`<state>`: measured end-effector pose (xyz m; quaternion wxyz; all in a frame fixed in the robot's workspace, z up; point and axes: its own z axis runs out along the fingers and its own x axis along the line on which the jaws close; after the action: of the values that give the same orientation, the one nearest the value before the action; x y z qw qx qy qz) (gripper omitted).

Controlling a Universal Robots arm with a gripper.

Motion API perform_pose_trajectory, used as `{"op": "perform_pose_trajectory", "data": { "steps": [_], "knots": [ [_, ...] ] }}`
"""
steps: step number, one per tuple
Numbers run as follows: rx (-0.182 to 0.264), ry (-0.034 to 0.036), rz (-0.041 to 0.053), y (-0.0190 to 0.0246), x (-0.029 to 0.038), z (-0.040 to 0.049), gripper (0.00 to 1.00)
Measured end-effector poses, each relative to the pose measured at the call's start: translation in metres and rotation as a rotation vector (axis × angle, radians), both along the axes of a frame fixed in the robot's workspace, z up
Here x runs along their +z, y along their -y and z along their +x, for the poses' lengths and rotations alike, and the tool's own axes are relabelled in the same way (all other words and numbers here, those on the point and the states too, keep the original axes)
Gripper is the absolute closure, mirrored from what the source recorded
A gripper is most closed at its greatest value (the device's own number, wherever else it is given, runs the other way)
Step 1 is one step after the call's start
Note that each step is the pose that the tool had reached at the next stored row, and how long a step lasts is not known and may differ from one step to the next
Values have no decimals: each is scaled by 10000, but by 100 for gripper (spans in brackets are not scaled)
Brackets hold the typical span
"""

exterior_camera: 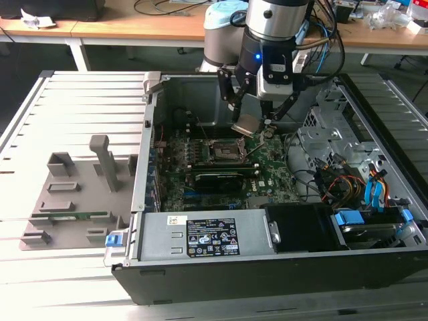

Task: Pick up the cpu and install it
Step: 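Pick up the cpu and move it towards the insertion slot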

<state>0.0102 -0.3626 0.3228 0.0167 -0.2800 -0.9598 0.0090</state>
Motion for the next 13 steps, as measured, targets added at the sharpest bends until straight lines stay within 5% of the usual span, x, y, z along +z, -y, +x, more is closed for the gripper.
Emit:
{"op": "perform_pose_trajectory", "data": {
  "steps": [4, 6, 13],
  "knots": [
    [-553, 0, -1, 0, -2, 0, 45],
    [-1414, 0, 0, 0, -6, 0, 45],
    [-2252, 0, 0, 0, -10, 0, 45]
  ]
}}
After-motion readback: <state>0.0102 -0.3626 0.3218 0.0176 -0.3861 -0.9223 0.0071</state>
